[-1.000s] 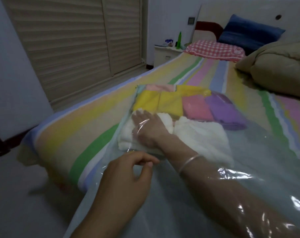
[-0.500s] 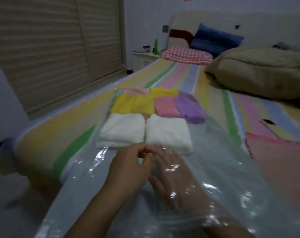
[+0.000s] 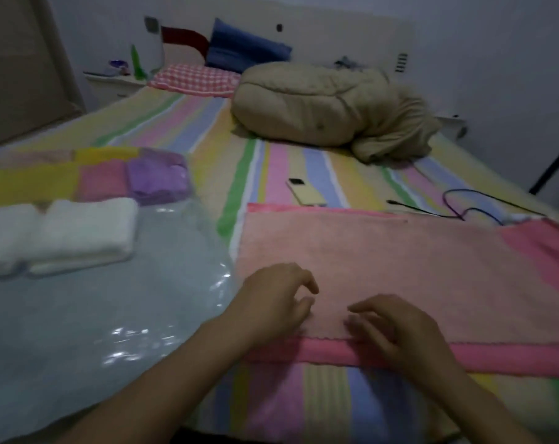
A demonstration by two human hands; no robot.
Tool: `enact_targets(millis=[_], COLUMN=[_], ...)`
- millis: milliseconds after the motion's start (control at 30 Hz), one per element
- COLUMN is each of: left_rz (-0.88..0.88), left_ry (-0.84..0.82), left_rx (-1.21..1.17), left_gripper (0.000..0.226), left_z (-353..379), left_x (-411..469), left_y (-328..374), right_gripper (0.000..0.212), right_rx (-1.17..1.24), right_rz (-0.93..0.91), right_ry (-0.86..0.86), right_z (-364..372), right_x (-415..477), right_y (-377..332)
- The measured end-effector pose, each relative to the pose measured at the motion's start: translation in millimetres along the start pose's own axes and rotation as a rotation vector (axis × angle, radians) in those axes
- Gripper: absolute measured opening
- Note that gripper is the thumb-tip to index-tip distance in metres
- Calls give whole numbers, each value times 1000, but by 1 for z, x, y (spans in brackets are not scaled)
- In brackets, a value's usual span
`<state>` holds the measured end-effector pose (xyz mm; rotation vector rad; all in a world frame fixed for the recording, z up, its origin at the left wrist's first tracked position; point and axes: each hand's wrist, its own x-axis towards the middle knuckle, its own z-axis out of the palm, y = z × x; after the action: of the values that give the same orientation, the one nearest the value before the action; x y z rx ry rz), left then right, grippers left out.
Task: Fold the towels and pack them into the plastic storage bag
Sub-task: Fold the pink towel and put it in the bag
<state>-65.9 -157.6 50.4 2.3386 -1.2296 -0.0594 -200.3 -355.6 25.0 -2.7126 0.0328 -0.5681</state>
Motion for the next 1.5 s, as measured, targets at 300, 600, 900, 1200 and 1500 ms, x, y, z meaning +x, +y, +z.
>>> enact_targets(millis=[300,600,900,1200,1500], left_rz=[53,10,-188,-200,-179], left_ry=[-119,82,139,128,185], left_rx=[224,207,281,318,291], left_gripper=[60,30,35,40,42], left_z=[40,42,42,44,45], left_x=[-1,-14,-26,-26,-36], left_y=[-12,-28,-46,-39,-36], right_gripper=[21,38,19,22,37], right_rx=[-144,-299,-685,-784,-759], right_rz=[-55,-116,350,663,689], right_ry=[-45,-99,158,144,19], right_z=[-20,-40,-79,-102,-92], right_x=[-26,-45,-76,-76,-49], right_y=[82,111,157,162,158])
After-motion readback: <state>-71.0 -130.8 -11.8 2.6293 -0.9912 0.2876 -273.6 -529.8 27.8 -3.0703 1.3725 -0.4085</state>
